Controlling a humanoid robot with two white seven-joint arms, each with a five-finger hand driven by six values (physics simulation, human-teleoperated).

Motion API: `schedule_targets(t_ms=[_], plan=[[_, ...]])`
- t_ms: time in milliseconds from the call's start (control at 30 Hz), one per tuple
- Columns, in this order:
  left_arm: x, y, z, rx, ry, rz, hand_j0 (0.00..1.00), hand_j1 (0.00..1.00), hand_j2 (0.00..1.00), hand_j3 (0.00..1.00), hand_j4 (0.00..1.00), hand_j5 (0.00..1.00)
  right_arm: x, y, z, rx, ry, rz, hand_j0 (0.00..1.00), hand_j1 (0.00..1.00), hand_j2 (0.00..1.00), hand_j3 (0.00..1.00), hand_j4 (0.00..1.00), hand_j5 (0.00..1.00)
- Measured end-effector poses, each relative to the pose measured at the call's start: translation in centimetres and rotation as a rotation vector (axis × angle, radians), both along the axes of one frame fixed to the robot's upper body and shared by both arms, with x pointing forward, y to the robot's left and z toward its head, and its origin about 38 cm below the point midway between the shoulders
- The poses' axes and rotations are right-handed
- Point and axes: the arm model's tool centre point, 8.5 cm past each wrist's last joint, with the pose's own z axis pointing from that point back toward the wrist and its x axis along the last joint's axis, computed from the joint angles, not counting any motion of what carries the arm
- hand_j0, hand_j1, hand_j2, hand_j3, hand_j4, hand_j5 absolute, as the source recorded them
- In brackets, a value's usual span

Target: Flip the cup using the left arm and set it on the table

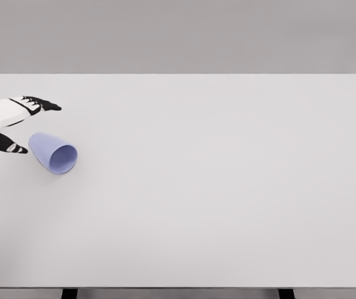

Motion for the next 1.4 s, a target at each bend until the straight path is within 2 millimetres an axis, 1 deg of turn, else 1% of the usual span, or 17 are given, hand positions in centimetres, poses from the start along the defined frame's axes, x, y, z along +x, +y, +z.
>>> schedule_targets(t_ms=[167, 233, 300, 367, 400, 467, 533, 567, 700, 800, 867, 1067, 1400], plan=[[-0.1, -0.2, -0.7, 0.022, 0.016, -0.007, 1.00, 1.00, 1.00, 1.00, 1.00, 1.00, 0.0, 0.0, 0.0, 0.000, 0.001, 0.002, 1.00, 1.00, 1.00, 1.00, 1.00, 1.00], [-0.4, -0.1, -1.6, 0.055, 0.033, -0.007, 1.00, 1.00, 1.00, 1.00, 1.00, 1.00, -0.1, 0.0, 0.0, 0.001, 0.002, 0.003, 1.00, 1.00, 1.00, 1.00, 1.00, 1.00], [-0.4, -0.1, -1.8, 0.080, 0.036, -0.008, 1.00, 1.00, 1.00, 1.00, 1.00, 1.00, 0.0, 0.0, 0.0, 0.001, 0.001, 0.004, 1.00, 1.00, 1.00, 1.00, 1.00, 1.00], [-0.4, -0.1, -1.9, 0.095, 0.035, -0.009, 1.00, 1.00, 1.00, 1.00, 1.00, 1.00, 0.0, 0.0, 0.0, 0.001, 0.001, 0.004, 1.00, 1.00, 1.00, 1.00, 1.00, 1.00], [-0.2, 0.0, -1.4, 0.105, 0.024, -0.010, 1.00, 1.00, 1.00, 1.00, 1.00, 1.00, 0.0, 0.0, 0.0, 0.001, 0.001, 0.004, 1.00, 1.00, 1.00, 1.00, 1.00, 1.00], [-0.5, 0.7, -1.2, 0.137, 0.034, -0.007, 1.00, 1.00, 1.00, 1.00, 1.00, 1.00, 0.0, 0.0, 0.0, 0.001, 0.001, 0.004, 1.00, 1.00, 1.00, 1.00, 1.00, 1.00], [-1.1, 0.9, -1.1, 0.173, 0.051, -0.028, 1.00, 1.00, 1.00, 1.00, 1.00, 1.00, -0.1, 0.0, 0.0, 0.001, 0.002, 0.004, 1.00, 1.00, 1.00, 1.00, 1.00, 1.00], [-1.4, 0.7, -1.1, 0.189, 0.059, -0.043, 1.00, 1.00, 1.00, 1.00, 1.00, 1.00, 0.0, 0.0, 0.0, 0.001, 0.001, 0.005, 1.00, 1.00, 1.00, 1.00, 1.00, 1.00], [-2.2, -1.5, -0.5, 0.184, 0.057, -0.127, 1.00, 1.00, 1.00, 1.00, 1.00, 1.00, 0.0, 0.0, 0.0, 0.001, 0.001, 0.005, 1.00, 1.00, 1.00, 1.00, 1.00, 1.00], [-2.6, -2.3, -0.3, 0.153, 0.061, -0.153, 1.00, 1.00, 1.00, 1.00, 1.00, 1.00, 0.0, 0.0, 0.0, 0.001, 0.001, 0.005, 1.00, 1.00, 1.00, 1.00, 1.00, 1.00], [-2.7, -2.6, -0.7, 0.143, 0.073, -0.163, 1.00, 1.00, 1.00, 1.00, 1.00, 1.00, 0.0, 0.0, 0.0, 0.001, 0.001, 0.005, 1.00, 1.00, 1.00, 1.00, 1.00, 1.00], [-3.2, -3.1, -2.4, 0.137, 0.120, -0.178, 1.00, 1.00, 1.00, 1.00, 1.00, 1.00, 0.0, 0.0, 0.0, 0.001, 0.001, 0.005, 1.00, 1.00, 1.00, 1.00, 1.00, 1.00], [-2.8, -3.2, -3.1, 0.125, 0.132, -0.169, 1.00, 1.00, 1.00, 1.00, 1.00, 1.00, 0.0, 0.0, 0.0, 0.001, 0.001, 0.005, 1.00, 1.00, 1.00, 1.00, 1.00, 1.00]])
